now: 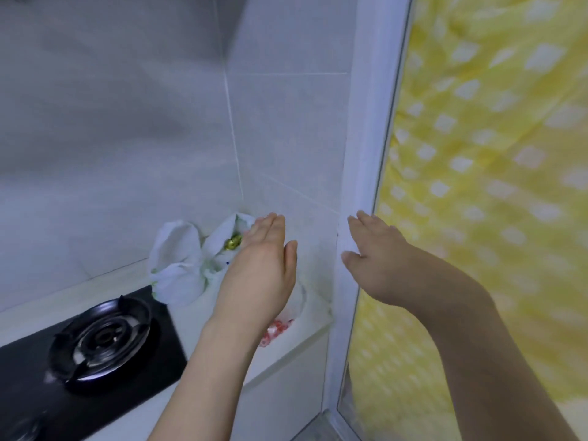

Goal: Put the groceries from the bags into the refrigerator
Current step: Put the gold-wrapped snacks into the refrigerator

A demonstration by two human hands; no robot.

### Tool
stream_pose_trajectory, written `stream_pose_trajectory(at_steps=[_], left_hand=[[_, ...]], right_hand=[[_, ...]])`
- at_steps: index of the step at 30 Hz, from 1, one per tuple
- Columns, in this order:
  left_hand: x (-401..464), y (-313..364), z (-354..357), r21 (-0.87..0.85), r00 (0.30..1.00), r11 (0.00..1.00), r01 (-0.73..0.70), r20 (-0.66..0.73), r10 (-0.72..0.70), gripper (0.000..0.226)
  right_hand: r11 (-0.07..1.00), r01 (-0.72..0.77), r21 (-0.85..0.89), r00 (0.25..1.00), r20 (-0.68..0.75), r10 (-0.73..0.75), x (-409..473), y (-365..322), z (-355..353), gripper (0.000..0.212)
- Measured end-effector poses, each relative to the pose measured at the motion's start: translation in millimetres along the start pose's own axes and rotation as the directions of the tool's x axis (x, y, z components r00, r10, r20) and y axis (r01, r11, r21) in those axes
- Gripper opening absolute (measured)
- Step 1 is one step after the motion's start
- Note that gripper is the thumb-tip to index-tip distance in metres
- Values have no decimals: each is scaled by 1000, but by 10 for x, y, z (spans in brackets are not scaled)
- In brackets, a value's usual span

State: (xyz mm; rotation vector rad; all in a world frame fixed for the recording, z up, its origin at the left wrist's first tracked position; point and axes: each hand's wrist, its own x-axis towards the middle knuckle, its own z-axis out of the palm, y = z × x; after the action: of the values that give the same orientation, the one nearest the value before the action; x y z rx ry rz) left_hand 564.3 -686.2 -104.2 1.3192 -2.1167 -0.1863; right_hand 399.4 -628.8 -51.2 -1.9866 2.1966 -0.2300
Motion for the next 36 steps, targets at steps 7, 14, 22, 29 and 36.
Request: stream_pose_trajectory(at_steps=[7,14,22,29,36], left_hand=[[171,-328,-10,48,995,994,98,19,-99,51],[552,-505,35,128,988,980,154,-4,-155,52],[923,-874,139,175,969,954,244,-11,-246,53],[1399,-1555,272,202,959,940,274,17,-283,49],[1954,-2345,436,153,940,934,322,68,-335,49]], right_hand=[[995,96,1,993,64,-96,487,-188,127,59],[981,190,24,978,82,-192,1129,-179,134,59],[956,288,58,946,138,-294,1895,-276,312,58],[948,299,111,928,198,-316,2697,-479,623,57],[960,248,128,918,285,-275,3504,-672,957,52]])
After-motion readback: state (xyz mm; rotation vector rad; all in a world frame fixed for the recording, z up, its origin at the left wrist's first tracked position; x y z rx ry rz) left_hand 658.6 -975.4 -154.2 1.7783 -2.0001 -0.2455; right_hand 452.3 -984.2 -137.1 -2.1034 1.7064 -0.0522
